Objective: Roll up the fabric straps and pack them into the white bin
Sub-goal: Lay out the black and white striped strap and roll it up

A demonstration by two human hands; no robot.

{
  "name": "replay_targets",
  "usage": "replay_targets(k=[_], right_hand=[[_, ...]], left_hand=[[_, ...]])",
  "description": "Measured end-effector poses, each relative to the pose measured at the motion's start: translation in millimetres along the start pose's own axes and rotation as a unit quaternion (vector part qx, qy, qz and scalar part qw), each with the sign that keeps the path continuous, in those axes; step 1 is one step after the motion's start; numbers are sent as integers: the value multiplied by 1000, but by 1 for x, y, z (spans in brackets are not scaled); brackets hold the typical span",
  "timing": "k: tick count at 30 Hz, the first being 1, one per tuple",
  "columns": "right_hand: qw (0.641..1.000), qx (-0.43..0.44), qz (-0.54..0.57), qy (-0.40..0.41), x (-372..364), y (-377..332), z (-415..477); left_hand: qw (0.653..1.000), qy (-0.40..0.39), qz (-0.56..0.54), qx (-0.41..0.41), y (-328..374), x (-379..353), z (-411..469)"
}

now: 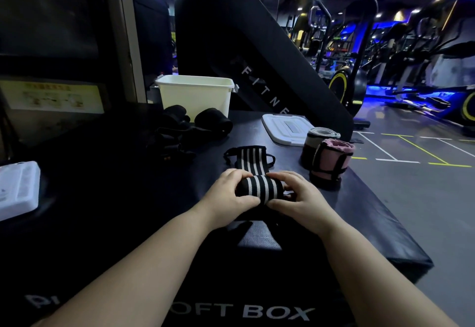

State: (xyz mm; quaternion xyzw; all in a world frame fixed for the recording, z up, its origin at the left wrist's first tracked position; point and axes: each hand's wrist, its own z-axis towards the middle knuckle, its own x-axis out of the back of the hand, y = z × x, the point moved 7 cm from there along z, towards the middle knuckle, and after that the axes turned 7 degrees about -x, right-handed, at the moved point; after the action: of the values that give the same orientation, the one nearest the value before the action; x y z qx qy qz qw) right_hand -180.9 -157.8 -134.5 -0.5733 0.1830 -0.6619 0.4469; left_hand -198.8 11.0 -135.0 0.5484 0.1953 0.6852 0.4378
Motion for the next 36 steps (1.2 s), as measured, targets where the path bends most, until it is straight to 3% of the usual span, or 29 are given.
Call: replay_targets(k=[22, 28, 32, 36], right_hand=[[989, -58, 139, -13, -2, 0, -3], [988, -66, 142, -2, -2, 1, -4], [998, -36, 51, 24, 2, -5, -2], [989, -46, 144, 3, -2, -3, -5]], left_hand=[[999, 31, -40, 13, -2, 3, 1], [997, -4, -83, 8, -5, -1, -2], [996, 5, -89, 17, -2, 0, -1], [996, 20, -74, 35, -3, 0, -1]])
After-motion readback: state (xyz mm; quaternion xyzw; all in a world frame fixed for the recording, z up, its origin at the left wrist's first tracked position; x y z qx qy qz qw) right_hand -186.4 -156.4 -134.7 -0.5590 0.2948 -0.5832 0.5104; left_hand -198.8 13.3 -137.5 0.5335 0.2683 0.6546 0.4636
